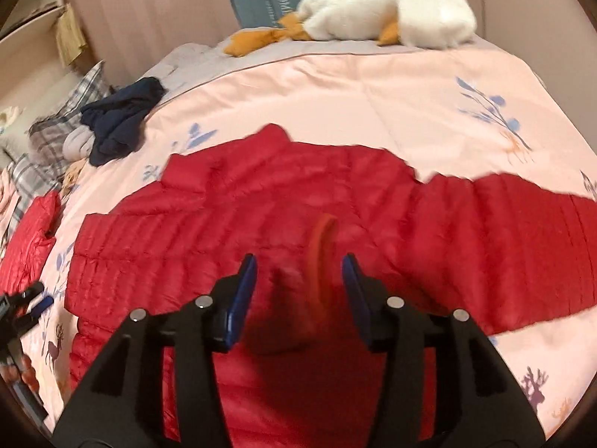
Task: Fold large clothes
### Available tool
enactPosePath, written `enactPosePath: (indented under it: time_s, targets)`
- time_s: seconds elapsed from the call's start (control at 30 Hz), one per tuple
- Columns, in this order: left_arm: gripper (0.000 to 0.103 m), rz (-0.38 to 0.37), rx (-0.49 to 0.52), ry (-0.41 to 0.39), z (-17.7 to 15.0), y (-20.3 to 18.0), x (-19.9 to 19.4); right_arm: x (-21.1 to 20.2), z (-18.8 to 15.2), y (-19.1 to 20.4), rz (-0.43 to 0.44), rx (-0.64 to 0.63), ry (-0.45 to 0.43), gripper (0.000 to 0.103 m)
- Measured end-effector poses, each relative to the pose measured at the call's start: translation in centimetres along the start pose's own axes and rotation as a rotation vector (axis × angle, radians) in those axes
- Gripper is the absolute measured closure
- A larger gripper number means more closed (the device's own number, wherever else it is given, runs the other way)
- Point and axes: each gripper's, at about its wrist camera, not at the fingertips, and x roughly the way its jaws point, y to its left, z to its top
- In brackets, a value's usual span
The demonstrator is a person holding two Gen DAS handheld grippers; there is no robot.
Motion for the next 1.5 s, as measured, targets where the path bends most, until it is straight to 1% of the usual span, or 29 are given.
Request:
enactPosePath:
  time_s: [0.07,0.13,0.17,0.23,0.33,0.4,0.53,0.6,0.63,0.67,0.7,0.73,0.8,0.9,0.93,1.0,1.1,1.13,1.2,1.23,1.3,1.4,1.43,1.5]
  targets:
    - [0.034,0.007,0.05,0.001,1.1,-1.5,1.4,0.9,0.2,1.5,0.011,-0.035,0.002,0.055]
    - [0.034,0.042,0.134,0.011,1.7,-3.6,3.4,2.3,0.3,2.8,0.012,-0.068,0.011,0.055]
    - [0.035,0.06,0.174,0.019,1.6,-4.4,4.5,2.8,0.1,3.1,0.014,-0.076,0.021,0.055]
    - [0.041,0.104,0.224,0.053,1.2,-5.2,6.5,4.8,-0.2,3.2,-0.009,-0.09,0.067,0.055]
    - [0.042,0.172,0.276,0.112,0.2,-5.6,9.5,6.5,-1.0,2.6,-0.023,-0.094,0.089,0.054]
    - [0.042,0.194,0.318,0.115,-0.5,-5.6,10.3,6.7,-1.3,2.5,-0.021,-0.102,0.083,0.054]
    - [0.04,0.201,0.322,0.122,-0.4,-5.3,10.6,7.2,-1.4,3.0,-0.045,-0.122,0.086,0.051]
    - [0.039,0.21,0.32,0.127,-0.2,-5.6,10.4,6.9,-1.3,3.0,-0.039,-0.111,0.083,0.051]
    - [0.034,0.213,0.315,0.129,-0.2,-5.8,10.0,6.2,-1.2,2.7,-0.018,-0.079,0.077,0.047]
    - [0.031,0.205,0.307,0.131,-0.3,-6.0,9.6,5.4,-1.2,2.4,0.011,-0.047,0.071,0.037]
    - [0.026,0.19,0.298,0.128,-0.5,-6.3,9.0,4.5,-1.3,1.9,0.055,-0.01,0.059,0.032]
    - [0.018,0.168,0.294,0.12,-0.9,-6.6,8.0,3.0,-1.5,1.1,0.099,0.027,0.034,0.026]
    - [0.011,0.144,0.31,0.1,-1.8,-7.0,5.9,0.5,-1.9,-0.5,0.131,0.071,-0.005,0.023]
    - [0.008,0.111,0.319,0.089,-3.1,-7.3,3.4,-3.5,-3.1,-4.5,0.147,0.157,-0.045,0.018]
    - [0.007,0.093,0.314,0.085,-3.7,-7.3,2.3,-5.1,-3.6,-6.5,0.141,0.199,-0.065,0.016]
    - [0.001,0.058,0.295,0.077,-4.8,-7.0,0.1,-7.6,-4.8,-10.2,0.117,0.271,-0.098,0.013]
    - [0.001,0.02,0.266,0.069,-6.2,-6.3,-2.3,-10.9,-7.4,-17.2,0.066,0.426,-0.132,0.012]
    - [0.001,0.012,0.249,0.065,-6.8,-5.8,-3.4,-11.8,-8.6,-20.3,0.054,0.507,-0.138,0.012]
    - [0.001,0.009,0.223,0.051,-7.6,-5.1,-4.7,-13.2,-10.7,-24.5,0.053,0.635,-0.157,0.012]
    - [0.001,0.019,0.2,0.041,-8.0,-4.6,-5.4,-14.1,-12.0,-26.9,0.056,0.714,-0.174,0.012]
    - [0.001,0.029,0.162,0.034,-8.8,-3.8,-6.3,-15.2,-13.7,-30.1,0.065,0.804,-0.21,0.012]
    - [0.001,0.036,0.084,0.035,-9.9,-2.2,-7.2,-15.7,-14.8,-33.1,0.059,0.872,-0.225,0.012]
    - [0.001,0.035,0.047,0.038,-10.2,-1.7,-7.4,-15.6,-14.8,-33.6,0.062,0.886,-0.224,0.012]
    - [0.001,0.033,0.002,0.044,-10.5,-1.0,-7.6,-15.0,-14.6,-34.4,0.07,0.905,-0.22,0.012]
